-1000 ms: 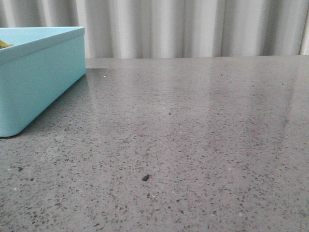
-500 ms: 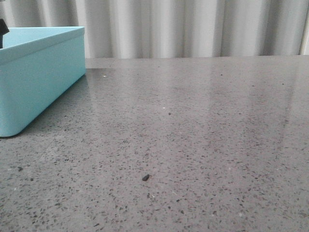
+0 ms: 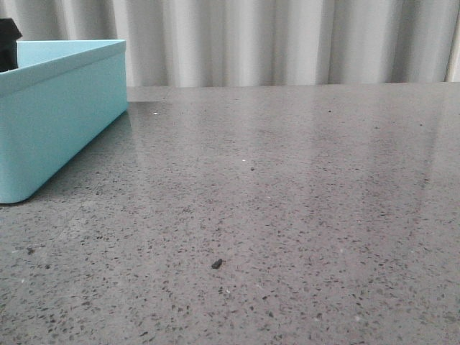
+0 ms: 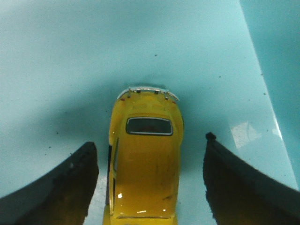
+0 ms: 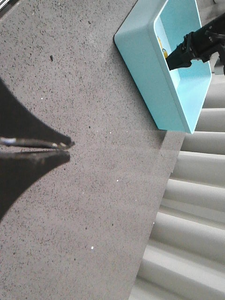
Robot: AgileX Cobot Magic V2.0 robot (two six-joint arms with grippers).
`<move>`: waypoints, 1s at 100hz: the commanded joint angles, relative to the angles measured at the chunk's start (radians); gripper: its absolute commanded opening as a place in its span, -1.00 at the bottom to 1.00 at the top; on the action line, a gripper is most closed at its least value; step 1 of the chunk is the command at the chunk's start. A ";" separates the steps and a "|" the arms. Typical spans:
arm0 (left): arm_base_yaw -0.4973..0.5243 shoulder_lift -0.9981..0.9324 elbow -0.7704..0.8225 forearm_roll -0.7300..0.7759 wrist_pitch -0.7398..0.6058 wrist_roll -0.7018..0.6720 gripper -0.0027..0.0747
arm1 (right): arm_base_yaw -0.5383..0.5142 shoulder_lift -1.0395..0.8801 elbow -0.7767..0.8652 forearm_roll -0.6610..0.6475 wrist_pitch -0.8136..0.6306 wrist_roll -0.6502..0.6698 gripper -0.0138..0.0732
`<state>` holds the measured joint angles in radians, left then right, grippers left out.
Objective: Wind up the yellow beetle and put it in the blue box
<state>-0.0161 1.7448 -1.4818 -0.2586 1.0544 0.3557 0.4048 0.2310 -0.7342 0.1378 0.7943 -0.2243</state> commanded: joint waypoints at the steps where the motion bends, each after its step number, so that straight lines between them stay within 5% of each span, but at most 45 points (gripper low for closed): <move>1: 0.002 -0.080 -0.025 -0.029 -0.050 -0.035 0.04 | -0.002 0.016 -0.022 0.006 -0.073 -0.013 -0.78; 35: 0.002 -0.247 -0.027 -0.130 -0.078 -0.050 -0.99 | -0.002 0.016 -0.022 0.006 -0.073 -0.013 -0.78; 65: -0.117 -0.473 -0.027 -0.208 0.004 -0.041 -0.99 | -0.002 0.016 -0.022 0.006 -0.046 -0.013 -0.78; 85: -0.269 -0.644 -0.018 -0.190 0.203 -0.040 -0.99 | -0.002 -0.010 -0.013 0.006 -0.043 -0.013 -0.78; 100: -0.338 -0.813 0.085 -0.186 0.173 -0.040 -0.99 | -0.002 -0.079 0.045 -0.034 -0.101 -0.013 -0.78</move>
<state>-0.3241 1.0237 -1.4290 -0.4236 1.2538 0.3172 0.4048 0.1713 -0.6976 0.1315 0.8065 -0.2243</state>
